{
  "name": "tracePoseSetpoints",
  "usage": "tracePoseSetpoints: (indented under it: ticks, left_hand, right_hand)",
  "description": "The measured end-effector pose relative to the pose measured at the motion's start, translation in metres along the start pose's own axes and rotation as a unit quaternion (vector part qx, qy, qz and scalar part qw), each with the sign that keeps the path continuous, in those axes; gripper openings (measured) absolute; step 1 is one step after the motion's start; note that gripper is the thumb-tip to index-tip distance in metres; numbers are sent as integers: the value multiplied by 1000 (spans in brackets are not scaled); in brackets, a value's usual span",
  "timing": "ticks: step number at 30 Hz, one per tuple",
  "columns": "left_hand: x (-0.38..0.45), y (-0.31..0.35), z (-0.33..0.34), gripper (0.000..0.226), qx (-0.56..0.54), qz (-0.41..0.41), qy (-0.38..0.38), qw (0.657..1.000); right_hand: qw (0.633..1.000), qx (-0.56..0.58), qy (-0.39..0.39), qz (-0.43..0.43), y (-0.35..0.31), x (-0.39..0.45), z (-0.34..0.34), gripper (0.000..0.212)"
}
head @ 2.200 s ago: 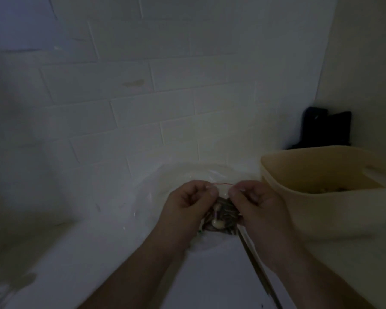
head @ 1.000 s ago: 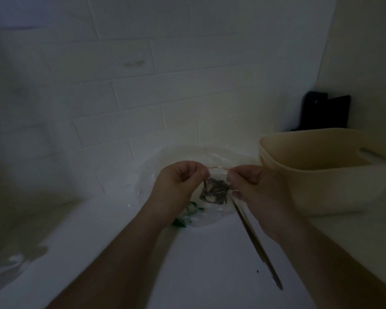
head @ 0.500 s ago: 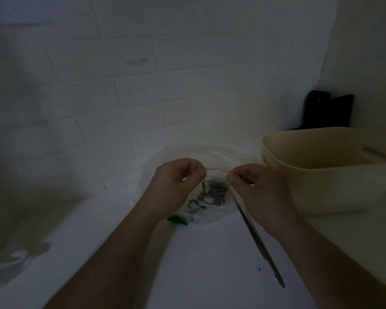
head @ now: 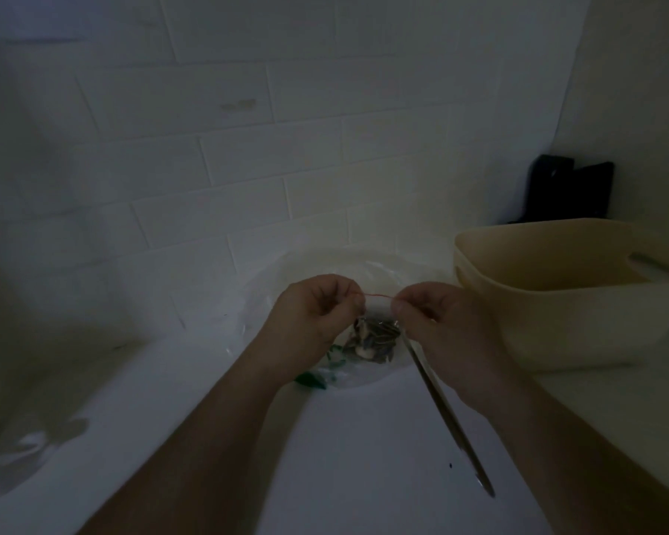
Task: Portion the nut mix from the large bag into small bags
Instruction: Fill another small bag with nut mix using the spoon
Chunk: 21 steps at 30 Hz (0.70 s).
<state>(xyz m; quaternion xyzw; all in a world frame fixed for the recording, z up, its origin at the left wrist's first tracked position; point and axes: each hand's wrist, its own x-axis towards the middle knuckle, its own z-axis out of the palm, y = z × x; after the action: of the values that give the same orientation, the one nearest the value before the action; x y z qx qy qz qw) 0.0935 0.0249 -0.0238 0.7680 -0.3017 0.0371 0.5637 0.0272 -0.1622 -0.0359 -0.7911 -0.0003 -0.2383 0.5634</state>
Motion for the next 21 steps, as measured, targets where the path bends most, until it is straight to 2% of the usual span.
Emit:
tracePoseSetpoints:
  ticks: [4,8,16,21]
  left_hand:
    - [0,-2,4,13,-50,-7,-7,999]
    - [-2,-1,7,7,-52,2,4,999]
    - [-2,-1,6,17,-13,3,-7,1000]
    - [-3,0,6,19,-21,5,-12,1000]
  right_hand:
    - [1000,23,-4,-1,1,1,1,22]
    - [999,31,-11,0,-1,0,3,19]
    - [1000,-3,-11,-19,-2,-3,4,15]
    - [999,23,-14,-21,-6,-4,6,9]
